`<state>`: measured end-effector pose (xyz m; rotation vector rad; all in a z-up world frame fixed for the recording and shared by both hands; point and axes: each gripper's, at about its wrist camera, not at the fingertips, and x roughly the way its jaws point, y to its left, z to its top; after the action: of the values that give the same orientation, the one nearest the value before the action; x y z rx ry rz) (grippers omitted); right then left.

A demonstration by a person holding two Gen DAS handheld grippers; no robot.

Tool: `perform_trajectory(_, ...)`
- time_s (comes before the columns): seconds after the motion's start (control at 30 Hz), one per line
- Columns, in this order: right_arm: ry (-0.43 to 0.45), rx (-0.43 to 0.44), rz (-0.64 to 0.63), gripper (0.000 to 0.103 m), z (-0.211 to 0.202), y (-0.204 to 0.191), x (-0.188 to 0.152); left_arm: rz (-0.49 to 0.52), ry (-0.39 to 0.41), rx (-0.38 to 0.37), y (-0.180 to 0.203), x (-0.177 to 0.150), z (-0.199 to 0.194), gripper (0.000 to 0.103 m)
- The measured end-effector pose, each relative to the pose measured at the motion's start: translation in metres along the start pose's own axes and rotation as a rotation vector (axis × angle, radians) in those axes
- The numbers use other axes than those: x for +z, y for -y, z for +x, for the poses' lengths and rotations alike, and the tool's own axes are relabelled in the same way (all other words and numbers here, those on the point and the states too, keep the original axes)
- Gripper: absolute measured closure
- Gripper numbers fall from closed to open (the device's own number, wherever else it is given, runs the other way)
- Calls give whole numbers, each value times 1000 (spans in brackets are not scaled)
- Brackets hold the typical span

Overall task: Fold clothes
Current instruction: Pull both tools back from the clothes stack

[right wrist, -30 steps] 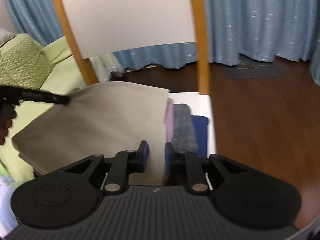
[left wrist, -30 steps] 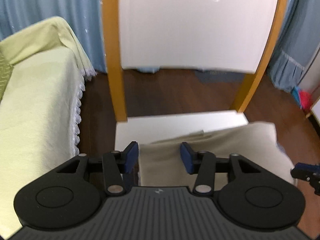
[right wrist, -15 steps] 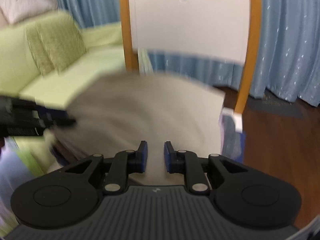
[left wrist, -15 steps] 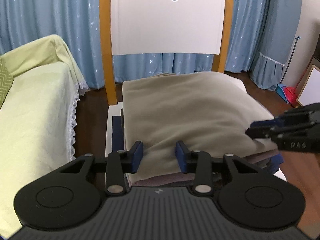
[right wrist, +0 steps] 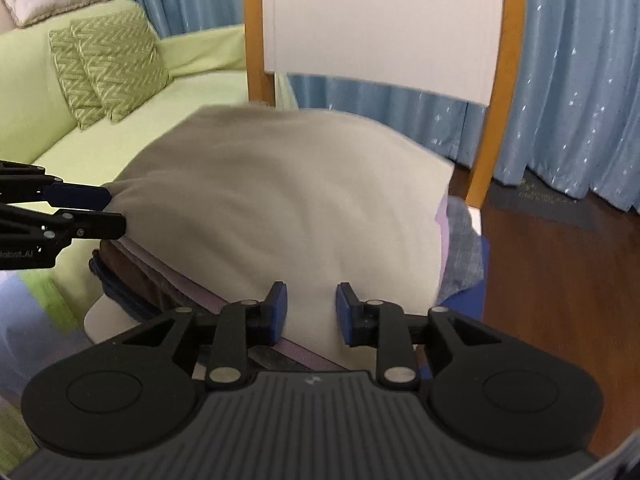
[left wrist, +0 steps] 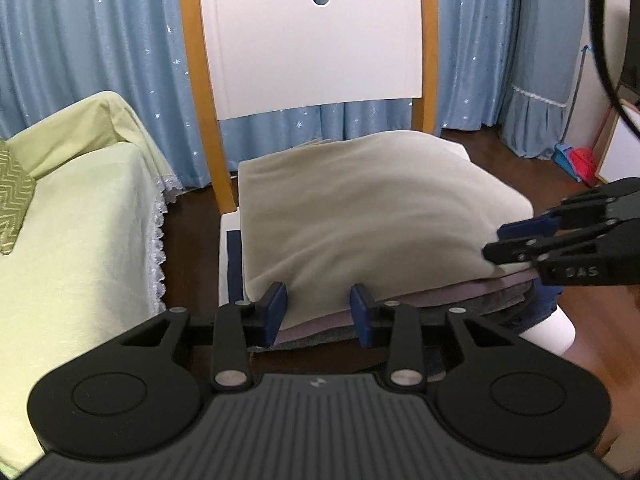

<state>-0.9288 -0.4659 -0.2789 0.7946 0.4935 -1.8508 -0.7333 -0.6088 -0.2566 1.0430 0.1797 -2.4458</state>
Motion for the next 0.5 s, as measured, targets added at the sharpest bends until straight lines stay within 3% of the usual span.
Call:
perform_trajectory(0.07,-3,-13,53,77,-15,-1,-2,-29,-50,6,1,-1,-5,46)
perform_trajectory(0.17,-28,-44,146,65,-34,-4,-11,-109,-172,8,4,-8,-14,40)
perform_trajectory(0.23,-52,-67,213,64,-50,-10,-27,-166,-251,7,9,-21,-23,34)
perform_trajectory(0.37,-69,-97,338,57,-84,-25,-53,-161,-321,69,21,-48,-57,32)
perform_trajectory(0.5,-12,-111,470,47,-156,-59,-80,-165,-309,116,24,-63,-114,29)
